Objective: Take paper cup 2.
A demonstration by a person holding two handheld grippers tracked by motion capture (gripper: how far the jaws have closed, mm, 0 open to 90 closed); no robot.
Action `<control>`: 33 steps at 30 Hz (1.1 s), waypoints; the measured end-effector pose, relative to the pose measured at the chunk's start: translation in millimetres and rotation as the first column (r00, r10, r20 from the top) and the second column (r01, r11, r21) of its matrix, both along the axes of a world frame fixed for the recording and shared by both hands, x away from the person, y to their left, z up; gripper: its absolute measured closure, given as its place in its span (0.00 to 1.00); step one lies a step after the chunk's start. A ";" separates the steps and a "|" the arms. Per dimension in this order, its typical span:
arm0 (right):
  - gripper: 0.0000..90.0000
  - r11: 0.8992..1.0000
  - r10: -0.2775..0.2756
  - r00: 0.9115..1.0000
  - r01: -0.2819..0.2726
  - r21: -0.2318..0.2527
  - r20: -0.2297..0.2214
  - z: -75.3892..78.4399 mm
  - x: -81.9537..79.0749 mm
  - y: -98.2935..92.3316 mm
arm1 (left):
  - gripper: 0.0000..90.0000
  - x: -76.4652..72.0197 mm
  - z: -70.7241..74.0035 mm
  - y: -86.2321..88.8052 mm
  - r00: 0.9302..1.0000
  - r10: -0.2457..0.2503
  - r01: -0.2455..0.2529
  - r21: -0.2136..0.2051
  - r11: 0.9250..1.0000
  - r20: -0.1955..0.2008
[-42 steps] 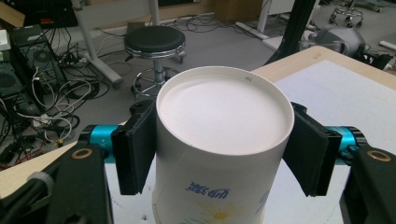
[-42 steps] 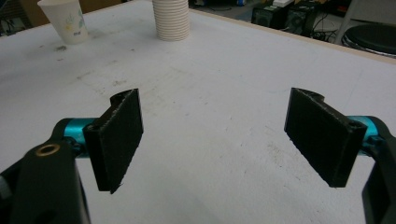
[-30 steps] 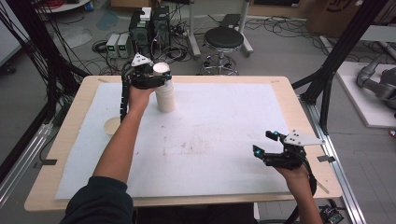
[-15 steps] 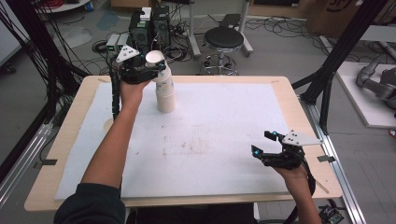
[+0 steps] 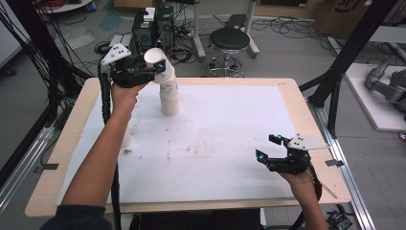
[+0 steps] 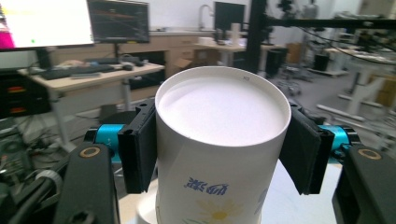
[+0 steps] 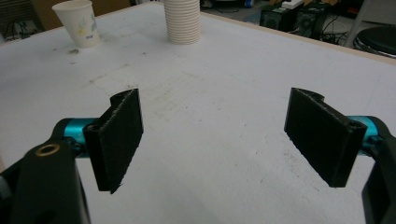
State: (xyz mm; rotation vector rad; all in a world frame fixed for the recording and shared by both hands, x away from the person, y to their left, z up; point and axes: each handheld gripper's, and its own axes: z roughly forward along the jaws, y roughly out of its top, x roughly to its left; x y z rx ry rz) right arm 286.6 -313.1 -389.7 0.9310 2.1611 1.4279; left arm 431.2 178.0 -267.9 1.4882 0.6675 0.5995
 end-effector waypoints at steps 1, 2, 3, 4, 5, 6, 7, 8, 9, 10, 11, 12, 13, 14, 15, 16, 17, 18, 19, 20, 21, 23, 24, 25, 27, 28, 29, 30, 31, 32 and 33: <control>0.22 1.000 0.003 1.000 -0.003 -0.002 -0.001 -0.2 0.1 0.9 | 0.40 -3.3 -0.7 -0.1 1.000 -0.028 0.028 -0.007 1.000 -0.002; 0.22 1.000 0.005 1.000 -0.005 -0.001 -0.003 -0.3 0.0 2.1 | 0.40 -6.7 -1.4 -0.6 0.999 -0.041 0.041 -0.004 0.999 0.000; 0.22 1.000 0.010 1.000 -0.010 -0.003 -0.004 -0.5 0.2 2.7 | 0.40 -10.1 -2.1 -1.0 0.998 -0.056 0.056 0.001 0.998 0.001; 0.22 1.000 0.013 1.000 -0.013 -0.003 -0.001 -0.4 0.5 3.3 | 0.40 -12.7 -3.0 -1.5 0.997 -0.080 0.080 -0.002 0.997 -0.002; 0.22 1.000 0.016 1.000 -0.016 -0.003 -0.004 -0.5 0.4 4.0 | 0.39 -15.2 -3.7 -2.0 0.995 -0.097 0.097 -0.002 0.995 -0.006; 0.22 1.000 0.016 1.000 -0.016 -0.002 -0.004 -0.5 0.6 4.7 | 0.39 -17.7 -4.0 -2.3 0.994 -0.111 0.111 0.006 0.994 -0.009; 0.22 1.000 0.018 1.000 -0.018 -0.004 -0.003 -0.6 0.6 5.1 | 0.39 -20.0 -4.5 -2.7 0.992 -0.129 0.129 0.007 0.992 -0.012; 0.22 1.000 0.021 1.000 -0.021 -0.004 -0.001 -0.8 0.7 5.8 | 0.39 -22.7 -5.0 -2.9 0.990 -0.142 0.142 0.006 0.990 -0.015; 0.22 1.000 0.024 1.000 -0.024 -0.003 -0.001 -0.9 0.5 6.3 | 0.39 -25.6 -5.6 -3.2 0.988 -0.151 0.151 0.010 0.988 -0.015; 0.22 1.000 0.026 1.000 -0.026 -0.005 0.006 -1.0 0.9 6.8 | 0.39 -28.2 -6.5 -3.4 0.986 -0.168 0.168 0.008 0.986 -0.016; 0.22 1.000 0.030 1.000 -0.030 -0.005 0.000 -1.1 0.7 7.5 | 0.39 -31.2 -7.8 -4.1 0.983 -0.182 0.182 0.005 0.983 -0.018; 0.22 0.999 0.032 0.999 -0.032 -0.004 -0.004 -1.2 0.6 8.4 | 0.39 -34.4 -9.3 -5.2 0.981 -0.194 0.194 0.006 0.981 -0.021; 0.22 0.999 0.035 0.999 -0.035 -0.005 -0.002 -1.4 1.0 9.1 | 0.39 -37.8 -11.3 -6.2 0.977 -0.210 0.211 0.005 0.978 -0.019; 0.22 0.999 0.039 0.999 -0.039 -0.007 -0.003 -1.7 1.1 10.0 | 0.39 -41.3 -13.7 -7.6 0.974 -0.225 0.225 0.003 0.974 -0.019; 0.22 0.999 0.042 0.999 -0.042 -0.006 -0.006 -1.9 1.2 10.7 | 0.39 -44.9 -16.3 -9.0 0.972 -0.235 0.235 0.006 0.972 -0.018; 0.22 0.999 0.044 0.999 -0.044 -0.005 -0.007 -1.9 1.3 11.3 | 0.39 -48.1 -19.0 -10.4 0.968 -0.249 0.249 0.006 0.968 -0.021; 0.22 0.999 0.044 0.999 -0.044 0.002 -0.010 -1.8 1.6 11.7 | 0.39 -50.6 -21.4 -11.7 0.964 -0.266 0.266 0.010 0.964 -0.022; 0.22 0.999 0.047 0.999 -0.046 0.006 -0.010 -1.8 2.0 11.7 | 0.39 -53.1 -23.4 -12.8 0.961 -0.274 0.275 0.016 0.961 -0.025; 0.22 0.999 0.049 0.999 -0.049 0.011 -0.014 -1.7 2.0 11.9 | 0.39 -55.5 -25.1 -13.8 0.959 -0.282 0.282 0.020 0.959 -0.027; 0.22 0.999 0.049 0.999 -0.049 0.015 -0.015 -1.5 2.1 12.3 | 0.39 -57.5 -26.8 -14.5 0.957 -0.289 0.290 0.021 0.957 -0.029; 0.22 0.998 0.054 0.998 -0.053 0.015 -0.013 -1.5 2.6 12.6 | 0.39 -59.1 -28.2 -14.9 0.955 -0.295 0.296 0.023 0.955 -0.034; 0.22 0.998 0.060 0.998 -0.060 0.018 -0.014 -1.5 3.6 14.1 | 0.39 -62.1 -30.9 -16.1 0.950 -0.310 0.311 0.029 0.950 -0.041; 0.22 0.998 0.063 0.998 -0.063 0.018 -0.017 -1.6 4.0 15.0 | 0.39 -63.7 -32.9 -16.5 0.949 -0.313 0.314 0.026 0.949 -0.038; 0.22 0.997 0.069 0.997 -0.069 0.016 -0.017 -2.1 4.6 16.0 | 0.39 -64.9 -34.8 -17.0 0.949 -0.313 0.314 0.024 0.949 -0.040; 0.22 0.997 0.080 0.997 -0.080 0.014 -0.021 -3.1 4.9 18.3 | 0.39 -66.7 -38.4 -16.9 0.948 -0.316 0.317 0.019 0.948 -0.049; 0.22 0.996 0.084 0.996 -0.084 0.015 -0.026 -3.5 4.7 19.2 | 0.39 -67.6 -40.7 -17.2 0.946 -0.318 0.319 0.013 0.948 -0.055; 0.22 0.996 0.089 0.996 -0.088 0.016 -0.027 -3.7 4.9 20.2 | 0.39 -68.3 -43.0 -17.8 0.944 -0.323 0.324 0.018 0.946 -0.061; 0.22 0.996 0.090 0.996 -0.090 0.014 -0.025 -3.6 5.2 21.0 | 0.39 -69.4 -45.3 -19.0 0.943 -0.327 0.329 0.021 0.944 -0.066; 0.22 0.995 0.094 0.995 -0.093 0.017 -0.026 -3.2 4.7 21.8 | 0.39 -70.9 -47.6 -20.5 0.940 -0.333 0.335 0.021 0.942 -0.072; 0.22 0.995 0.097 0.995 -0.096 0.019 -0.023 -2.7 4.5 22.6 | 0.39 -72.3 -49.8 -21.9 0.939 -0.337 0.340 0.026 0.940 -0.075; 0.22 0.995 0.101 0.994 -0.100 0.022 -0.030 -2.1 3.7 23.5 | 0.39 -73.6 -52.0 -23.3 0.936 -0.343 0.346 0.031 0.938 -0.076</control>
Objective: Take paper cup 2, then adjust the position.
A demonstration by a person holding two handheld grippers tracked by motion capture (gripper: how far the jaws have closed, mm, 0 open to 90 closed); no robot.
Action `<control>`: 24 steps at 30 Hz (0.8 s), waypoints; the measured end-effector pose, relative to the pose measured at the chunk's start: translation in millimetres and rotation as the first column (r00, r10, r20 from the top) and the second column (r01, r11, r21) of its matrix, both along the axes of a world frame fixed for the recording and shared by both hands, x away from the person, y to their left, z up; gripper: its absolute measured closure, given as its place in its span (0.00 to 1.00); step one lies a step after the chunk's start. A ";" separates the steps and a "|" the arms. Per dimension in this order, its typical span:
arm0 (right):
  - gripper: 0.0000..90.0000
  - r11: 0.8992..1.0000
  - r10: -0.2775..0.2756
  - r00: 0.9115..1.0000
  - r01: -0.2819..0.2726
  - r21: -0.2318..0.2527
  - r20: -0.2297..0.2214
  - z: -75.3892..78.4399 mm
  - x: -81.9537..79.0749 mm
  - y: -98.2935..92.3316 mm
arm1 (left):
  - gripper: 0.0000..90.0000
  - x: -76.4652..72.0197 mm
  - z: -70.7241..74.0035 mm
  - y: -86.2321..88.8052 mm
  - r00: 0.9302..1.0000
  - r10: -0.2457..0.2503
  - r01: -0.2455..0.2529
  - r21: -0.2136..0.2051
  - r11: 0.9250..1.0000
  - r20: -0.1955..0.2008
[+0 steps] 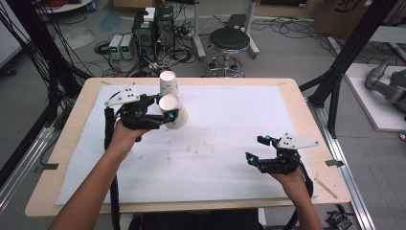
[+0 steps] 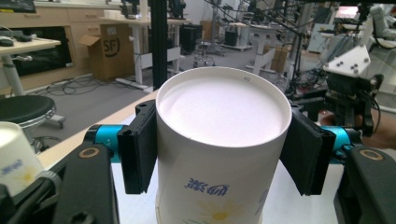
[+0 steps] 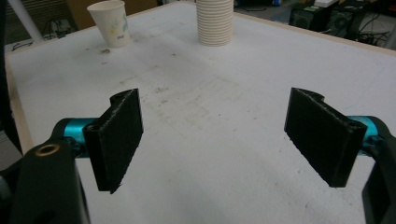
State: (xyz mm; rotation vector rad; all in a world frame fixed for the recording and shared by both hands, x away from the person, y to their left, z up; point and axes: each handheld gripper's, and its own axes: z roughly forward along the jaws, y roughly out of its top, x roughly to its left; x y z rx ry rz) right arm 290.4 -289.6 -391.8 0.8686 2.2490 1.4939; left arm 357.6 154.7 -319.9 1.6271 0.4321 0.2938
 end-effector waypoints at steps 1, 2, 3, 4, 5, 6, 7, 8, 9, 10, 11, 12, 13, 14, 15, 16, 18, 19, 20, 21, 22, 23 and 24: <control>0.22 1.000 0.009 1.000 -0.009 0.000 0.006 0.3 0.3 0.8 | 0.39 -1.4 -2.4 -1.9 1.000 -0.007 0.007 -0.002 1.000 -0.005; 0.22 1.000 0.015 1.000 -0.015 -0.002 0.010 0.4 0.0 1.9 | 0.39 -2.9 -4.9 -3.5 1.000 -0.011 0.011 0.000 1.000 -0.008; 0.22 1.000 0.019 1.000 -0.018 -0.008 0.017 0.3 -0.3 3.1 | 0.39 -4.2 -7.7 -5.2 1.000 -0.019 0.019 0.003 1.000 -0.008; 0.22 1.000 0.023 1.000 -0.023 -0.010 0.012 0.0 -0.5 4.4 | 0.39 -5.4 -10.5 -6.9 1.000 -0.029 0.029 0.007 1.000 -0.010; 0.22 1.000 0.028 1.000 -0.028 -0.012 0.005 -0.2 -0.4 5.3 | 0.39 -6.5 -13.4 -8.6 0.999 -0.036 0.036 0.011 0.999 -0.013; 0.22 0.999 0.028 1.000 -0.028 -0.016 0.006 -0.6 -0.2 6.1 | 0.39 -7.3 -16.4 -10.6 0.999 -0.045 0.045 0.015 0.999 -0.016; 0.22 0.999 0.035 0.999 -0.035 -0.016 0.005 -0.9 0.2 6.5 | 0.39 -7.9 -19.1 -12.5 0.998 -0.059 0.060 0.019 0.998 -0.023; 0.22 0.999 0.040 0.999 -0.040 -0.015 0.003 -0.9 0.2 6.7 | 0.39 -8.8 -21.7 -14.9 0.997 -0.067 0.067 0.020 0.998 -0.027; 0.22 0.999 0.044 0.999 -0.044 -0.015 0.000 -1.0 -0.1 7.2 | 0.39 -9.6 -23.4 -17.1 0.996 -0.078 0.079 0.031 0.996 -0.033; 0.22 0.999 0.049 0.999 -0.049 -0.014 0.002 -1.2 0.0 7.4 | 0.39 -10.5 -24.4 -19.4 0.996 -0.087 0.089 0.047 0.995 -0.032; 0.22 0.998 0.057 0.998 -0.057 -0.013 0.003 -1.3 0.2 7.6 | 0.39 -12.4 -25.4 -22.1 0.995 -0.090 0.091 0.050 0.995 -0.033; 0.22 0.998 0.065 0.998 -0.066 -0.012 -0.003 -1.4 0.1 7.9 | 0.39 -13.6 -25.9 -24.0 0.995 -0.096 0.098 0.054 0.994 -0.029; 0.22 0.997 0.075 0.997 -0.075 -0.009 -0.007 -1.3 0.1 8.2 | 0.39 -14.9 -26.4 -26.0 0.995 -0.099 0.101 0.052 0.994 -0.026; 0.22 0.997 0.074 0.997 -0.074 -0.008 -0.004 -1.0 -0.3 8.5 | 0.39 -16.0 -26.9 -27.6 0.994 -0.105 0.106 0.049 0.993 -0.027; 0.22 0.997 0.079 0.997 -0.079 -0.004 -0.008 -0.3 -1.2 8.9 | 0.39 -16.8 -27.6 -29.5 0.993 -0.112 0.113 0.041 0.993 -0.029; 0.22 0.997 0.082 0.997 -0.082 0.001 -0.008 0.6 -1.8 9.5 | 0.39 -16.9 -27.9 -31.0 0.993 -0.116 0.117 0.041 0.992 -0.028; 0.22 0.996 0.088 0.996 -0.088 0.004 0.004 2.7 -2.7 10.6 | 0.39 -16.9 -28.6 -33.1 0.992 -0.126 0.128 0.041 0.991 -0.027; 0.22 0.996 0.091 0.996 -0.091 0.002 0.008 3.6 -2.9 11.3 | 0.39 -16.9 -29.3 -34.3 0.991 -0.132 0.133 0.034 0.990 -0.031; 0.22 0.996 0.094 0.996 -0.094 -0.001 0.010 4.4 -3.0 12.1 | 0.39 -16.9 -29.7 -35.2 0.990 -0.136 0.137 0.033 0.990 -0.030; 0.22 0.996 0.094 0.996 -0.094 -0.003 0.013 4.8 -3.1 12.4 | 0.39 -17.3 -30.4 -36.3 0.990 -0.139 0.140 0.035 0.989 -0.033; 0.22 0.995 0.096 0.995 -0.096 0.001 0.010 5.0 -3.7 13.2 | 0.39 -17.6 -31.1 -37.7 0.989 -0.145 0.146 0.034 0.989 -0.036; 0.22 0.995 0.103 0.995 -0.103 -0.001 0.009 5.3 -4.0 13.7 | 0.39 -18.4 -31.9 -39.3 0.988 -0.151 0.152 0.037 0.988 -0.037; 0.22 0.994 0.107 0.994 -0.107 -0.001 0.011 5.6 -4.6 14.7 | 0.39 -19.0 -32.4 -40.3 0.988 -0.151 0.152 0.039 0.988 -0.040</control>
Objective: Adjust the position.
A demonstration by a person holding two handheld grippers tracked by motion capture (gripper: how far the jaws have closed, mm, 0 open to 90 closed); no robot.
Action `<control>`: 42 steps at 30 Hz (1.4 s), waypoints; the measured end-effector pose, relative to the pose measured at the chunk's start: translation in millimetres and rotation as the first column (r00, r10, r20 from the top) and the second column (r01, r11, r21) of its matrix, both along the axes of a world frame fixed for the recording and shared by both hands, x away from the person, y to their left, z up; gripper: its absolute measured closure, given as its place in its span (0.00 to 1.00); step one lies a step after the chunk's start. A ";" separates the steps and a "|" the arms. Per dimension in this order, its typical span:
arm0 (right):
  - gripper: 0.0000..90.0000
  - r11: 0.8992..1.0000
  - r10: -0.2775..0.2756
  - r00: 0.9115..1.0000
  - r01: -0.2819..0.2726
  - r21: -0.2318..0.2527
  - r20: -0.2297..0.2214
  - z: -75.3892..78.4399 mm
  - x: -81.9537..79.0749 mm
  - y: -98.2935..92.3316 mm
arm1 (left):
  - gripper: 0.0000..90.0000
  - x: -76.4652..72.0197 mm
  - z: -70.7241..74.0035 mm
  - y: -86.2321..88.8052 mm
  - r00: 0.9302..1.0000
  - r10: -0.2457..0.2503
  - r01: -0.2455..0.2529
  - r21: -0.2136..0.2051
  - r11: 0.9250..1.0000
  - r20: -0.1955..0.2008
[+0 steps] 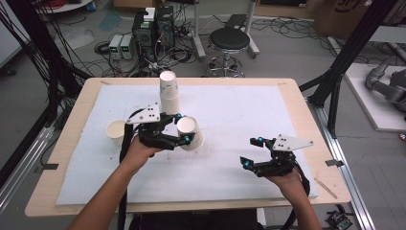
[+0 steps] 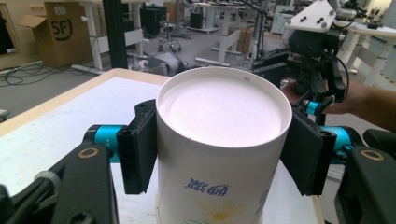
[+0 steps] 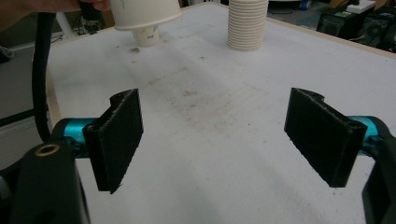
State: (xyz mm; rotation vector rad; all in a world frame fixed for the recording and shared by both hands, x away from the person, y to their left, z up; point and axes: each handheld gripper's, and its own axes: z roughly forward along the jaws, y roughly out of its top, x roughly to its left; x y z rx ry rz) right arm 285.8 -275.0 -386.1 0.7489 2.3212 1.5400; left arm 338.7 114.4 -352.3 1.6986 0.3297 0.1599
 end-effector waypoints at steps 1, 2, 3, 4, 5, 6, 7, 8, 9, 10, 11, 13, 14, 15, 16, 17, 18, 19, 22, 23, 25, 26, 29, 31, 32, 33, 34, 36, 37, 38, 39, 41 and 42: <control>0.22 1.000 0.005 1.000 -0.005 0.003 0.002 0.2 -0.2 0.8 | 0.39 -0.3 -0.5 -0.9 1.000 -0.008 0.008 0.004 1.000 -0.001; 0.22 1.000 0.012 1.000 -0.012 0.005 0.002 0.9 -0.5 1.9 | 0.39 -1.2 -1.3 -2.1 1.000 -0.008 0.008 0.000 1.000 -0.006; 0.22 1.000 0.018 1.000 -0.018 0.008 0.007 1.6 -0.3 3.2 | 0.39 -1.6 -2.0 -2.9 1.000 -0.015 0.015 0.001 1.000 -0.003; 0.22 1.000 0.027 1.000 -0.028 0.014 0.001 2.0 -0.4 4.9 | 0.39 -2.4 -2.7 -3.9 1.000 -0.017 0.017 0.001 1.000 -0.003; 0.22 0.999 0.038 0.999 -0.038 0.015 0.002 2.2 -0.2 6.8 | 0.39 -3.2 -3.4 -5.4 1.000 -0.023 0.023 0.004 1.000 -0.004; 0.22 0.998 0.056 0.998 -0.055 0.013 -0.003 2.5 -0.5 9.4 | 0.38 -3.6 -4.1 -6.6 1.000 -0.026 0.026 0.005 1.000 -0.003; 0.22 0.998 0.066 0.998 -0.066 0.012 -0.002 2.5 -0.9 11.8 | 0.39 -4.0 -4.6 -7.4 1.000 -0.028 0.028 0.006 1.000 -0.009; 0.22 0.998 0.069 0.998 -0.069 0.010 -0.002 2.5 -1.2 13.5 | 0.38 -4.3 -5.0 -8.6 0.999 -0.031 0.031 0.009 0.999 -0.013; 0.22 0.997 0.081 0.997 -0.081 0.009 0.001 2.6 -1.3 15.5 | 0.38 -5.2 -5.5 -10.0 0.999 -0.033 0.033 0.007 0.999 -0.020; 0.22 0.996 0.090 0.996 -0.090 0.012 -0.004 2.4 -1.7 17.7 | 0.38 -6.1 -5.9 -11.0 0.999 -0.039 0.039 0.009 0.999 -0.023; 0.22 0.995 0.096 0.995 -0.096 0.010 -0.003 2.2 -1.9 19.4 | 0.38 -7.1 -6.4 -12.5 0.999 -0.037 0.038 0.012 0.999 -0.023; 0.22 0.993 0.113 0.994 -0.113 0.012 -0.003 2.0 -2.3 22.5 | 0.38 -9.0 -7.4 -14.4 0.999 -0.039 0.039 0.020 0.999 -0.023; 0.22 0.993 0.120 0.993 -0.120 0.012 -0.005 2.1 -2.7 23.7 | 0.38 -9.9 -8.1 -15.8 0.999 -0.043 0.044 0.015 0.999 -0.026; 0.22 0.992 0.126 0.992 -0.126 0.013 0.000 2.2 -2.5 24.5 | 0.38 -10.4 -8.7 -16.6 0.999 -0.047 0.048 0.020 0.999 -0.025; 0.22 0.991 0.133 0.991 -0.132 0.019 -0.006 2.5 -3.0 25.3 | 0.38 -10.6 -9.4 -17.8 0.998 -0.054 0.055 0.021 0.998 -0.028; 0.22 0.990 0.137 0.991 -0.137 0.024 -0.002 2.7 -2.8 25.8 | 0.38 -11.1 -9.8 -19.1 0.998 -0.058 0.059 0.023 0.998 -0.032; 0.22 0.989 0.143 0.990 -0.143 0.029 0.000 3.0 -2.6 26.3 | 0.38 -11.2 -10.2 -20.0 0.997 -0.064 0.065 0.024 0.998 -0.034; 0.22 0.989 0.145 0.989 -0.145 0.033 -0.003 3.2 -2.8 26.9 | 0.38 -11.2 -10.6 -21.5 0.997 -0.069 0.070 0.026 0.997 -0.038; 0.22 0.986 0.163 0.987 -0.163 0.033 0.005 3.5 -2.2 31.4 | 0.38 -11.9 -11.5 -26.0 0.996 -0.084 0.086 0.033 0.996 -0.042; 0.22 0.985 0.173 0.985 -0.173 0.030 0.004 3.7 -2.4 33.4 | 0.38 -12.3 -11.5 -27.2 0.995 -0.090 0.092 0.033 0.995 -0.043; 0.22 0.982 0.186 0.983 -0.186 0.024 0.006 4.2 -2.0 37.8 | 0.38 -13.4 -11.6 -29.8 0.994 -0.100 0.101 0.028 0.994 -0.042; 0.22 0.980 0.197 0.980 -0.197 0.019 0.006 4.3 -1.7 40.5 | 0.38 -13.8 -11.5 -30.4 0.994 -0.105 0.106 0.028 0.994 -0.042; 0.22 0.976 0.215 0.976 -0.216 0.014 0.005 4.5 -0.2 46.4 | 0.38 -15.4 -11.4 -33.0 0.992 -0.120 0.122 0.034 0.992 -0.041; 0.22 0.974 0.226 0.974 -0.226 0.014 0.006 4.9 1.5 50.6 | 0.38 -16.4 -11.2 -34.2 0.990 -0.133 0.134 0.036 0.990 -0.041; 0.22 0.972 0.234 0.972 -0.234 0.011 0.007 5.1 2.5 52.3 | 0.38 -17.1 -11.1 -35.0 0.990 -0.138 0.139 0.034 0.990 -0.042; 0.22 0.971 0.237 0.971 -0.238 0.012 0.010 5.5 3.3 54.2 | 0.38 -17.7 -10.8 -35.5 0.989 -0.144 0.146 0.036 0.989 -0.041; 0.22 0.970 0.242 0.970 -0.243 0.014 0.016 5.9 4.3 56.0 | 0.38 -18.1 -10.8 -36.0 0.988 -0.147 0.149 0.035 0.988 -0.040; 0.22 0.967 0.252 0.968 -0.252 0.015 0.017 6.4 5.2 58.5 | 0.38 -19.2 -10.5 -36.9 0.987 -0.154 0.156 0.036 0.987 -0.042; 0.22 0.967 0.255 0.967 -0.256 0.013 0.017 6.7 5.6 59.8 | 0.38 -19.7 -10.4 -37.5 0.987 -0.157 0.158 0.034 0.987 -0.044; 0.22 0.965 0.260 0.965 -0.260 0.013 0.016 6.7 6.2 61.3 | 0.38 -20.0 -10.2 -37.6 0.986 -0.159 0.160 0.035 0.986 -0.044; 0.22 0.964 0.264 0.964 -0.264 0.013 0.019 6.6 6.7 62.2 | 0.38 -20.0 -10.1 -37.8 0.986 -0.160 0.162 0.035 0.986 -0.044; 0.22 0.962 0.272 0.962 -0.272 0.015 0.015 6.3 7.2 64.6 | 0.38 -20.1 -9.8 -38.0 0.986 -0.160 0.161 0.036 0.986 -0.045; 0.22 0.961 0.274 0.961 -0.275 0.015 0.018 6.0 7.8 65.7 | 0.38 -20.3 -9.9 -38.5 0.986 -0.159 0.161 0.032 0.986 -0.047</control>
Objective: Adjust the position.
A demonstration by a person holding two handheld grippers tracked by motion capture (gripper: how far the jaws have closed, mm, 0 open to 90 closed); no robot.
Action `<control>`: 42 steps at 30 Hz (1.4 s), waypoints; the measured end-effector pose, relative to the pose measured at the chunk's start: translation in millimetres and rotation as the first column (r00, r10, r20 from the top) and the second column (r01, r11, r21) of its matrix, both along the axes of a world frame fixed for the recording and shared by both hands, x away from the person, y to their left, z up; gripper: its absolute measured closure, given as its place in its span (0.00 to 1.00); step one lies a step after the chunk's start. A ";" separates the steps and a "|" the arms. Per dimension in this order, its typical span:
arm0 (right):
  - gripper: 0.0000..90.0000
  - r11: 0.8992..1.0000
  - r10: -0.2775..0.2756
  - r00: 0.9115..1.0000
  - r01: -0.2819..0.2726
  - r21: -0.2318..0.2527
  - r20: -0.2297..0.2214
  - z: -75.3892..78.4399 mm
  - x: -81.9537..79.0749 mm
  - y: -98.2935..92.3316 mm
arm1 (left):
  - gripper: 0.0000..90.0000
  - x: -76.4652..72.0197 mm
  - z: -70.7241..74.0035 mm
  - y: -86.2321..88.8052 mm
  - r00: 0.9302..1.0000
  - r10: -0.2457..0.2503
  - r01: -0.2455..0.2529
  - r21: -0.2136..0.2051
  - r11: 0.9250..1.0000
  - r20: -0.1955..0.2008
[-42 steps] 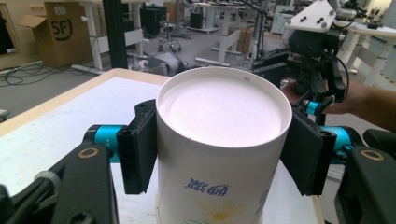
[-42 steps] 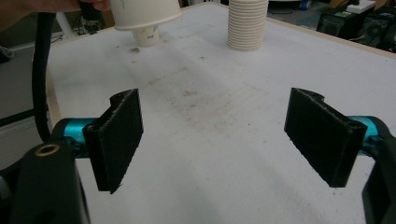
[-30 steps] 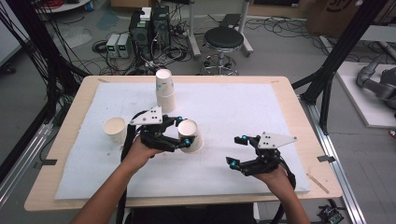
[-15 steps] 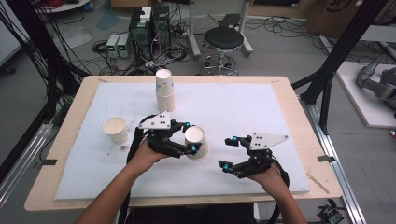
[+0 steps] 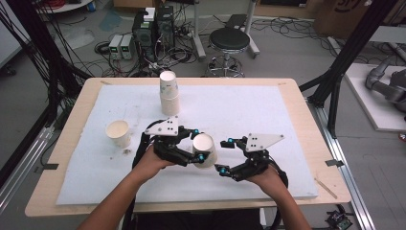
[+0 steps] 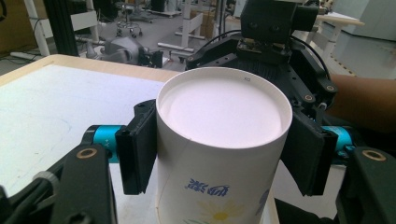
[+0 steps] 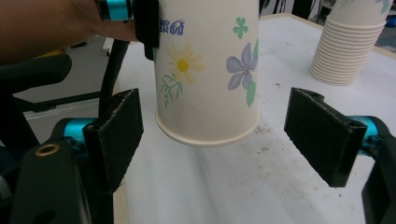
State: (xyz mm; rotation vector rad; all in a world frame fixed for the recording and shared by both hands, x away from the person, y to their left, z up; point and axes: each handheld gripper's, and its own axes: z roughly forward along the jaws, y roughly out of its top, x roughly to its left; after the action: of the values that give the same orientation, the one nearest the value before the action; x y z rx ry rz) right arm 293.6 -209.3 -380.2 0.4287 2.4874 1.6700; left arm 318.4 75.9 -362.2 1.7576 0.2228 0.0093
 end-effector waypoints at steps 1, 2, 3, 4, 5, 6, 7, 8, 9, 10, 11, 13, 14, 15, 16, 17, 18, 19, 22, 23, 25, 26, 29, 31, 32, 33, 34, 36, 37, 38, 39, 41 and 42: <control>0.22 1.000 0.004 1.000 -0.004 0.000 0.001 -0.4 0.5 1.2 | 0.38 0.0 -0.1 -0.2 1.000 -0.003 0.003 0.000 1.000 -0.003; 0.22 1.000 0.007 1.000 -0.007 0.000 -0.003 -0.7 0.7 2.5 | 0.38 -0.1 -0.1 -0.5 1.000 -0.006 0.006 0.003 1.000 -0.003; 0.22 1.000 0.014 1.000 -0.014 0.001 -0.006 -1.1 0.8 3.8 | 0.38 -0.1 -0.1 -0.8 1.000 -0.011 0.011 0.006 1.000 -0.004; 0.22 1.000 0.018 1.000 -0.018 0.000 -0.008 -1.5 1.1 5.0 | 0.38 -0.2 -0.1 -1.3 1.000 -0.016 0.016 0.005 1.000 -0.005; 0.22 1.000 0.022 1.000 -0.022 0.000 -0.007 -2.1 1.6 6.3 | 0.38 -0.4 -0.1 -1.9 1.000 -0.020 0.020 0.003 1.000 -0.005; 0.22 1.000 0.026 1.000 -0.026 0.000 -0.011 -2.6 1.7 7.8 | 0.38 -0.6 0.1 -2.3 1.000 -0.025 0.025 0.003 1.000 -0.003; 0.22 1.000 0.030 1.000 -0.030 -0.003 -0.009 -3.0 1.9 9.0 | 0.38 -0.9 0.2 -2.9 1.000 -0.030 0.030 0.000 1.000 -0.004; 0.22 0.999 0.033 0.999 -0.033 -0.001 -0.012 -3.5 2.0 10.2 | 0.38 -1.2 0.4 -3.5 0.999 -0.034 0.034 -0.002 0.999 -0.004; 0.22 0.999 0.040 0.999 -0.040 0.000 -0.018 -4.0 2.0 11.3 | 0.38 -1.6 0.5 -4.1 0.999 -0.038 0.038 -0.002 0.999 -0.003; 0.22 0.999 0.044 0.999 -0.044 0.002 -0.022 -4.4 2.2 12.1 | 0.38 -1.8 0.6 -4.7 0.999 -0.042 0.042 -0.004 0.999 -0.001; 0.22 0.999 0.048 0.999 -0.048 0.006 -0.022 -5.1 2.6 13.1 | 0.38 -2.3 0.5 -5.4 0.999 -0.048 0.048 -0.006 0.999 -0.003; 0.22 0.999 0.053 0.998 -0.053 0.007 -0.027 -6.3 2.8 15.0 | 0.38 -2.8 0.6 -6.4 0.998 -0.055 0.055 -0.009 0.998 -0.007; 0.22 0.998 0.056 0.998 -0.056 0.007 -0.028 -6.9 2.8 16.1 | 0.38 -3.0 0.5 -7.1 0.998 -0.062 0.062 -0.011 0.998 -0.007; 0.22 0.998 0.061 0.998 -0.061 0.009 -0.029 -7.4 2.9 17.0 | 0.38 -3.6 0.3 -8.1 0.998 -0.063 0.063 -0.014 0.998 -0.011; 0.22 0.997 0.070 0.997 -0.070 0.014 -0.035 -7.9 3.0 17.9 | 0.38 -3.7 0.1 -8.8 0.998 -0.068 0.068 -0.013 0.998 -0.010; 0.22 0.997 0.071 0.997 -0.070 0.018 -0.033 -8.3 3.5 18.7 | 0.38 -4.2 -0.3 -9.8 0.997 -0.070 0.070 -0.016 0.997 -0.013; 0.22 0.997 0.075 0.997 -0.074 0.020 -0.034 -8.7 3.6 19.5 | 0.38 -4.3 -0.5 -10.7 0.997 -0.074 0.074 -0.015 0.997 -0.011; 0.22 0.997 0.077 0.996 -0.076 0.024 -0.035 -9.0 3.8 20.2 | 0.39 -5.0 -0.8 -11.5 0.997 -0.075 0.074 -0.017 0.997 -0.016; 0.23 0.996 0.084 0.996 -0.083 0.025 -0.039 -9.9 3.3 21.8 | 0.38 -5.4 -1.9 -13.2 0.997 -0.074 0.074 -0.023 0.997 -0.012; 0.23 0.996 0.086 0.996 -0.085 0.025 -0.038 -10.6 3.6 22.0 | 0.38 -5.5 -2.1 -13.3 0.997 -0.072 0.072 -0.024 0.997 -0.012; 0.24 0.996 0.084 0.996 -0.083 0.025 -0.038 -12.0 4.0 21.9 | 0.38 -5.9 -2.9 -14.1 0.997 -0.073 0.072 -0.041 0.997 -0.017; 0.29 0.995 0.092 0.995 -0.091 0.028 -0.043 -13.0 4.6 21.2 | 0.39 -6.0 -3.1 -14.4 0.997 -0.072 0.071 -0.040 0.997 -0.011; 0.31 0.994 0.102 0.994 -0.100 0.037 -0.047 -14.4 5.0 20.1 | 0.39 -6.3 -3.7 -15.1 0.997 -0.073 0.073 -0.033 0.997 -0.008; 0.33 0.995 0.098 0.994 -0.096 0.032 -0.049 -14.8 4.8 19.6 | 0.39 -6.8 -4.0 -15.7 0.997 -0.071 0.071 -0.032 0.997 -0.002; 0.34 0.995 0.101 0.994 -0.100 0.031 -0.048 -14.9 4.8 19.7 | 0.39 -7.0 -4.1 -15.7 0.997 -0.071 0.071 -0.030 0.997 0.000; 0.35 0.995 0.101 0.994 -0.100 0.028 -0.044 -14.8 4.7 19.7 | 0.39 -7.2 -4.3 -15.7 0.997 -0.071 0.071 -0.033 0.997 0.001; 0.36 0.995 0.101 0.994 -0.100 0.027 -0.042 -14.6 4.5 19.7 | 0.39 -7.4 -4.3 -15.4 0.997 -0.072 0.072 -0.031 0.997 0.003; 0.38 0.994 0.106 0.993 -0.105 0.027 -0.045 -14.3 4.0 19.5 | 0.39 -8.1 -4.2 -15.0 0.998 -0.068 0.069 -0.031 0.997 0.011; 0.39 0.994 0.109 0.993 -0.108 0.027 -0.047 -14.1 4.1 19.3 | 0.36 -8.6 -4.0 -14.9 0.998 -0.054 0.054 -0.031 0.998 0.019; 0.39 0.994 0.111 0.993 -0.110 0.024 -0.045 -14.0 4.2 18.9 | 0.29 -8.7 -3.8 -15.0 0.999 -0.037 0.037 -0.031 0.999 0.013; 0.40 0.994 0.112 0.993 -0.111 0.022 -0.047 -13.9 4.1 18.7 | 0.23 -8.3 -3.5 -14.4 1.000 -0.027 0.027 -0.028 0.999 0.009; 0.40 0.993 0.115 0.992 -0.114 0.018 -0.045 -13.7 4.2 18.4 | 0.17 -8.3 -2.8 -12.7 1.000 -0.014 0.014 -0.026 1.000 0.007; 0.40 0.993 0.117 0.992 -0.117 0.016 -0.045 -13.7 4.3 18.3 | 0.17 -8.4 -2.2 -11.4 1.000 -0.015 0.015 -0.019 1.000 0.003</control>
State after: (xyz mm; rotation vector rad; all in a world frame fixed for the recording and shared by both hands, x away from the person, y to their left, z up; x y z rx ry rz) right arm 298.0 -191.0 -393.9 0.3322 2.5827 1.7384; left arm 310.0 64.5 -364.4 1.7398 0.2069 -0.0011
